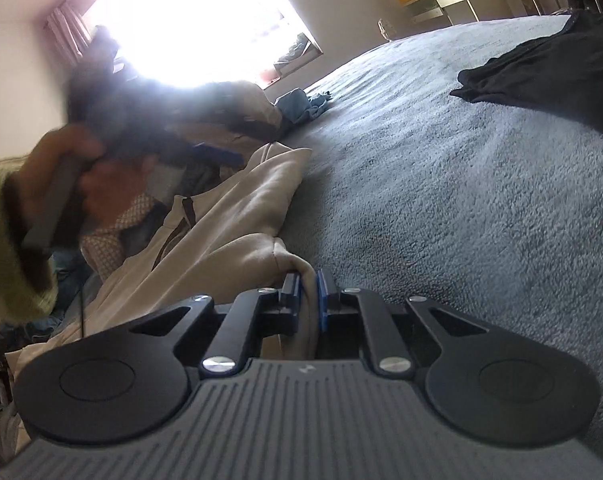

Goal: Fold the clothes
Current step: 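Grasp the hoodie hem with the left tool while the right tool holds fabric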

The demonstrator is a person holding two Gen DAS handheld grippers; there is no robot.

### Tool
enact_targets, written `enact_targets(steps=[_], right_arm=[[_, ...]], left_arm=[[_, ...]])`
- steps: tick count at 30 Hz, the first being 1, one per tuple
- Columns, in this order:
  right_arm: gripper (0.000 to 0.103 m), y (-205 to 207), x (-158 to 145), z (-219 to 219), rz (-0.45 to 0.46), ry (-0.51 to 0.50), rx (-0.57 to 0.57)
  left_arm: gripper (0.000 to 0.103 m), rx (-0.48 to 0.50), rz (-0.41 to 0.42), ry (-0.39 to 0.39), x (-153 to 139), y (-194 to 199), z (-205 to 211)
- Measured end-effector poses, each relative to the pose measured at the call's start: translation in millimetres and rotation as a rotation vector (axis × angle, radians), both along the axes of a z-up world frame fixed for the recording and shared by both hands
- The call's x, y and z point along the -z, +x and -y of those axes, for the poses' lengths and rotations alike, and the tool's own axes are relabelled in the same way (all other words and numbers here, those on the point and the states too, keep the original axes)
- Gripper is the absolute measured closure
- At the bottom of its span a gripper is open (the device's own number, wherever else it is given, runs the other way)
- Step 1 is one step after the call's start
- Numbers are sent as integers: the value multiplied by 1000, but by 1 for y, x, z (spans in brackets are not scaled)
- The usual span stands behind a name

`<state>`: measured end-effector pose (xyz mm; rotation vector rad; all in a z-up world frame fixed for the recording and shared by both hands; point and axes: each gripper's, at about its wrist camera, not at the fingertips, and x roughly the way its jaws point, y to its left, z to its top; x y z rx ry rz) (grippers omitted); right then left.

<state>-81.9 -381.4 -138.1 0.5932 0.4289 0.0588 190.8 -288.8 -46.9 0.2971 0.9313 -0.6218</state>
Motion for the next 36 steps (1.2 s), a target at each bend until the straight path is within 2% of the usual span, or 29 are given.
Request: enact_targets(steps=[5, 8, 10, 12, 13, 14, 15, 17, 19, 31, 33, 36], right_arm=[[95, 1, 0, -1, -1, -4, -1], [95, 0, 0, -1, -1, -5, -1], [95, 0, 1, -1, 0, -6, -1], [95, 0, 1, -1, 0, -3, -2], [95, 0, 1, -1, 0, -1, -2], [95, 0, 2, 0, 0, 1, -2], [95, 0, 1, 0, 1, 3, -3], [95, -1, 1, 0, 1, 5, -2], [95, -1, 1, 0, 2, 7, -3], [95, -3, 2, -4, 0, 10, 8], [96, -2, 2, -3, -1, 15, 10], [96, -2, 4, -2, -3, 27, 12]], left_arm=[[41, 85, 105, 274, 11, -16, 60], [41, 128, 152, 396, 24, -28, 85], [42, 121, 154, 443, 32, -29, 91], [48, 111, 153, 483, 41, -30, 95], [56, 103, 153, 491, 43, -30, 96], [71, 90, 154, 489, 44, -29, 94], [80, 74, 156, 486, 44, -28, 91], [94, 49, 144, 445, 41, -25, 81], [96, 18, 135, 370, 31, -23, 68], [97, -242, -56, -432, 6, 21, -78], [97, -274, -74, -484, 17, 29, -85], [97, -300, -68, -500, 30, 36, -87]])
